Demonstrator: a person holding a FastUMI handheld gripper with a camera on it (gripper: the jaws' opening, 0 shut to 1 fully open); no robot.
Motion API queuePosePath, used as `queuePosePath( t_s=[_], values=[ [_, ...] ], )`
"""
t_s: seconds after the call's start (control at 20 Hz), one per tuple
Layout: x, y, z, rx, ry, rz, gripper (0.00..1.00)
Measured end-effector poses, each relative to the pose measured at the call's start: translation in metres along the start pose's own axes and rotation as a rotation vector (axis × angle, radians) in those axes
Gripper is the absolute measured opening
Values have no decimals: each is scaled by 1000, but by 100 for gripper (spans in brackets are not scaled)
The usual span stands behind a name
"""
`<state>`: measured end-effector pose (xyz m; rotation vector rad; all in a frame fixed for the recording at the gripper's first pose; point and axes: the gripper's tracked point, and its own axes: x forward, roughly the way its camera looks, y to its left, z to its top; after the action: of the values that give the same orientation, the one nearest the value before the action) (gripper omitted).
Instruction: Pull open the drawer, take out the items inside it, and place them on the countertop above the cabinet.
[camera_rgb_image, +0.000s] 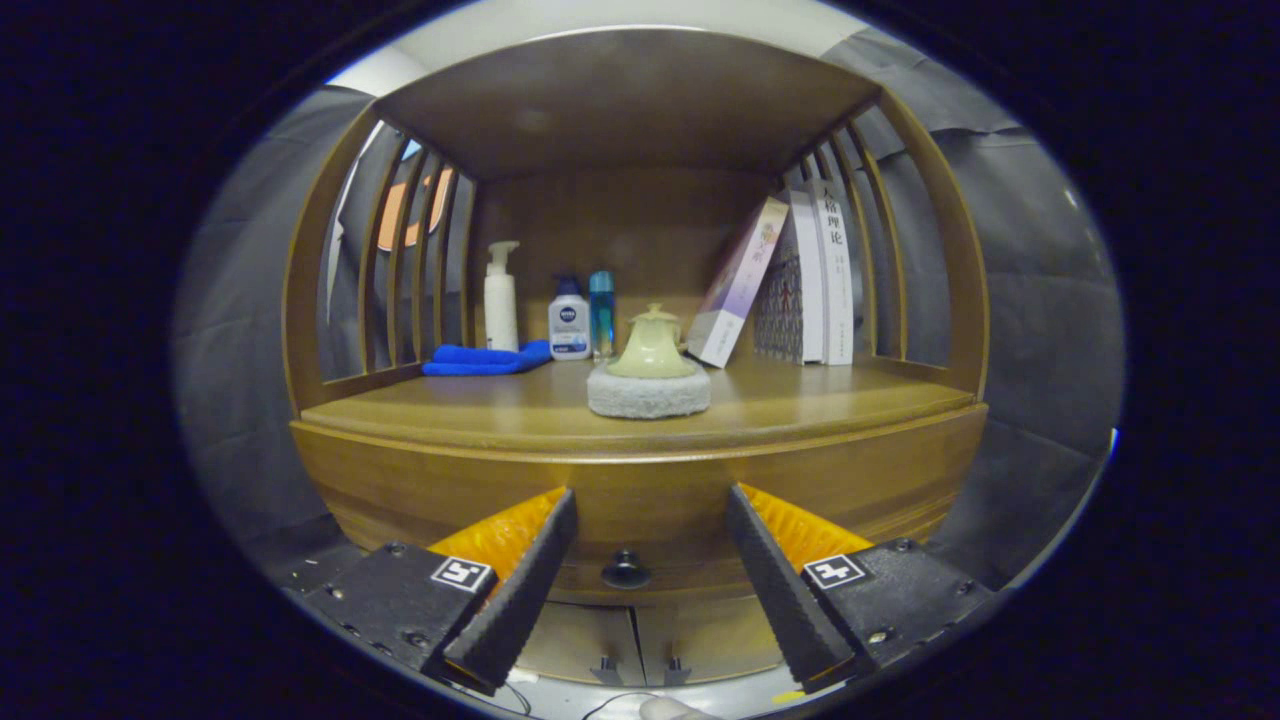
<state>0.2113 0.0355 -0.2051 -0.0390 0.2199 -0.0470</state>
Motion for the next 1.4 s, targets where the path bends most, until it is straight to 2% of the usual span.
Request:
queuePosePath(
  t_s=[0.25,0.4,0.75,1.0,1.15,1.4],
  values=[
    [-3,-7,-1,-5,47,-4,99],
    [-20,-18,15,-16,20,-21,99],
    [-113,-27,64,-39,-14,18,99],
    [-182,-28,112,-3,-92,90,99],
    [-217,-36,126,22,-118,115,99],
    [-258,-63,132,27,-154,108,98]
  ],
)
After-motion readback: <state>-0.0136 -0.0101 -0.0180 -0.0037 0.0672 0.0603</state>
